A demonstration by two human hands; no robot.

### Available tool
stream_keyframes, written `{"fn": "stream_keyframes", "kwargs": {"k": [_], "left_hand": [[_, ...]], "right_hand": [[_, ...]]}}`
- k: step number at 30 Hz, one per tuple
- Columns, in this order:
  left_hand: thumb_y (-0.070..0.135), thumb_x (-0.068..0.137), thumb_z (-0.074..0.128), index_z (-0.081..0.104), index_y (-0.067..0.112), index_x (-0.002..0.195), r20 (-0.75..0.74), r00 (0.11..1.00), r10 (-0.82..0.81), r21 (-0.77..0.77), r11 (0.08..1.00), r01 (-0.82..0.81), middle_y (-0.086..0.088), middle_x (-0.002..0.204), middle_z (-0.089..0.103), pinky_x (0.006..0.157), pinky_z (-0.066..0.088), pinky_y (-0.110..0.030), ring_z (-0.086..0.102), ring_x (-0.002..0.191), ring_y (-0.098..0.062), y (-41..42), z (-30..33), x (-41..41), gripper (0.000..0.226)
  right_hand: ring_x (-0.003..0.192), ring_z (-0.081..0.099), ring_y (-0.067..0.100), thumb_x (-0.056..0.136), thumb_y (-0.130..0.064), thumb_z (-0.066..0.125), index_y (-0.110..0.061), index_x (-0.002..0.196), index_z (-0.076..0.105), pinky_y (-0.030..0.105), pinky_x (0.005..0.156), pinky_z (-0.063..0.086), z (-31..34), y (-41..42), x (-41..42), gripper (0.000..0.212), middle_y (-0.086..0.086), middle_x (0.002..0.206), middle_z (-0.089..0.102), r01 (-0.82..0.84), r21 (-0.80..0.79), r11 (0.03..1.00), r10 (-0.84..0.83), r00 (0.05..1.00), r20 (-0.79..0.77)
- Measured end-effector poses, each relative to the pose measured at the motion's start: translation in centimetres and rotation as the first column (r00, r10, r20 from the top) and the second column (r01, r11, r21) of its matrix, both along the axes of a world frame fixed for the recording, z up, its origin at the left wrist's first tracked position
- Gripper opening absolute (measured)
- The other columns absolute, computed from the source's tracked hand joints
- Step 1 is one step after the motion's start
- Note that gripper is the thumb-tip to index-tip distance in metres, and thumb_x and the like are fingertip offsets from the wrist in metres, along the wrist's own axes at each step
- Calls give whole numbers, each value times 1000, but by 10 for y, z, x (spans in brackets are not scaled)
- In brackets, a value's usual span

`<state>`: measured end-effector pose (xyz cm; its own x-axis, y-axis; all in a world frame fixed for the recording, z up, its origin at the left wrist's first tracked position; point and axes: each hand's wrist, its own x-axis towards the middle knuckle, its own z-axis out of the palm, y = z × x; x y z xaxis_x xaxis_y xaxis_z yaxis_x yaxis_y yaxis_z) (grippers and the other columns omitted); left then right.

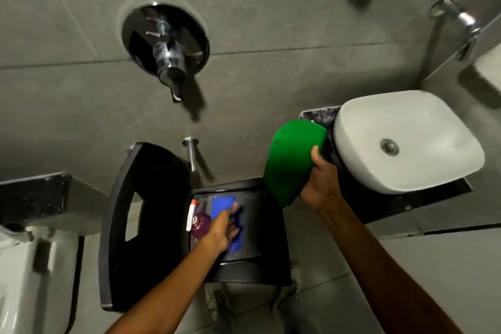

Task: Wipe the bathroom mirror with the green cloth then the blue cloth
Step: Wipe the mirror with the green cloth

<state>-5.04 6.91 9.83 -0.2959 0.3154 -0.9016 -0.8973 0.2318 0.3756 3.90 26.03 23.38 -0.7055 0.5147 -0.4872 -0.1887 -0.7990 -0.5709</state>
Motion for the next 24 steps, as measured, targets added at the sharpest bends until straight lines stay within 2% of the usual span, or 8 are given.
{"fn": "stream_keyframes", "kwargs": {"k": [2,4,6,11,15,17,20,24], "left_hand": [[46,101,47,52,15,145,30,998,-63,297,953,52,-10,140,57,117,39,-45,48,141,-29,41,45,-15,54],[59,93,51,60,20,133,-6,993,-122,526,844,107,-5,121,72,105,48,-47,64,121,-25,82,101,-35,56],[58,92,52,67,20,123,-150,958,-245,608,741,285,-2,108,79,95,56,-45,75,101,-20,113,161,-48,51],[12,102,54,56,-2,139,-522,768,-371,426,667,612,-11,109,72,83,61,-37,73,90,-18,176,277,-42,40],[9,99,60,67,5,111,-674,614,-411,298,609,735,-7,90,80,64,66,-31,77,73,-15,225,344,-9,15],[20,98,64,62,4,123,-856,354,-377,42,632,774,-11,105,76,73,65,-35,75,85,-18,250,381,8,29],[45,96,60,50,12,144,-923,-269,-276,-383,731,565,-15,139,54,111,48,-37,59,125,-27,286,448,10,59],[53,96,50,55,17,141,-789,-614,6,-315,855,413,-11,141,55,107,43,-31,57,128,-26,325,570,-14,57]], "right_hand": [[109,71,30,102,-45,33,-9,118,72,51,100,46,20,6,-3,55,13,121,73,15,17,1000,-14,999,-45],[110,71,29,102,-46,34,-9,113,76,52,105,42,45,17,-2,56,12,120,73,49,20,999,-46,993,-108],[111,70,30,100,-47,39,-9,113,76,53,108,41,73,30,0,54,13,122,72,89,39,995,-80,981,-179],[131,54,37,95,-60,36,-8,142,52,54,114,36,149,83,15,72,18,141,57,291,168,942,-243,935,-257],[87,77,28,98,-62,26,-14,90,83,42,79,61,191,120,20,74,11,98,79,404,186,895,-334,887,-319],[75,77,27,98,-60,26,-13,79,83,42,80,58,218,145,20,76,11,87,80,488,125,864,-410,824,-391],[79,74,32,100,-56,28,-11,93,77,39,85,49,273,193,18,67,15,93,76,556,57,829,-466,744,-479],[102,64,33,101,-54,35,-12,110,67,41,97,48,369,257,11,54,18,120,66,646,158,747,-491,696,-524]]}}
